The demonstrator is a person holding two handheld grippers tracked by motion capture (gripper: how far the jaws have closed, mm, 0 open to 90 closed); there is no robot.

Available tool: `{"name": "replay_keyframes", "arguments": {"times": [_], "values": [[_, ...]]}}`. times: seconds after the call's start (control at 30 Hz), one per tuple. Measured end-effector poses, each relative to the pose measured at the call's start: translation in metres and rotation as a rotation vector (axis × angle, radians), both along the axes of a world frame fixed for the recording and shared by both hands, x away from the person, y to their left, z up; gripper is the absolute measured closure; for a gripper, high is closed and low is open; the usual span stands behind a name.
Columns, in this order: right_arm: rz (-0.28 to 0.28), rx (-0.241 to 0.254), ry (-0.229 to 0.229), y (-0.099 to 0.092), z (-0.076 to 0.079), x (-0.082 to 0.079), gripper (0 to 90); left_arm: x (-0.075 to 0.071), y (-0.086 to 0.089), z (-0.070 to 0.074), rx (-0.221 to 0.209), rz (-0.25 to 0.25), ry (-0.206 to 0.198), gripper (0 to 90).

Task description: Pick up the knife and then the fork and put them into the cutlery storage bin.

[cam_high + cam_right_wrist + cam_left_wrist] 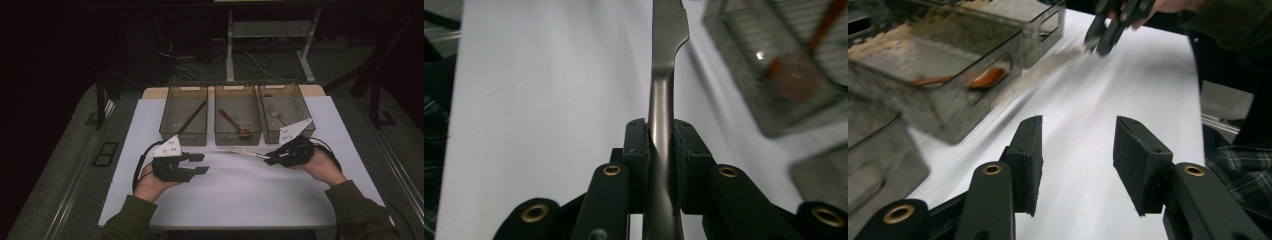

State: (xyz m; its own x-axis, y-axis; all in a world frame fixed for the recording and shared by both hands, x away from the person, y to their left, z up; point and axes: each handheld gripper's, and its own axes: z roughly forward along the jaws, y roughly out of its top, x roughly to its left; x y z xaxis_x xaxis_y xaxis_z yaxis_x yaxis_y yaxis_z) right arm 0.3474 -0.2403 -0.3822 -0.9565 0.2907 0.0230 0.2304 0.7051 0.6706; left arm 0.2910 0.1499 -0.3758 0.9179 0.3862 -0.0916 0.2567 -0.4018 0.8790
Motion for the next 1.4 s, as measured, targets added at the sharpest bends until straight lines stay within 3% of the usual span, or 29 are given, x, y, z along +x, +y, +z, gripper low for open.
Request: {"name": "replay_keyframes", "arguments": {"times": [0.47, 0.87, 1.13, 1.4], "values": [[-0.211, 0.064, -0.017, -0.043, 0.022, 0.022, 77.6, -0.012, 0.018, -0.035, -0.005, 0.134, 0.014, 36.7], [-0.462, 0.116, -0.028, -0.083, 0.033, 0.061, 77.5, -0.014, 0.02, -0.049, 0.036, 0.144, 0.03, 26.3], [-0.609, 0.085, -0.009, -0.098, 0.031, 0.088, 77.5, -0.011, 0.019, -0.053, 0.052, 0.144, 0.031, 22.4], [-0.678, 0.025, 0.045, -0.089, 0.012, 0.109, 77.4, -0.011, 0.014, -0.056, 0.065, 0.143, 0.035, 16.5]]}}
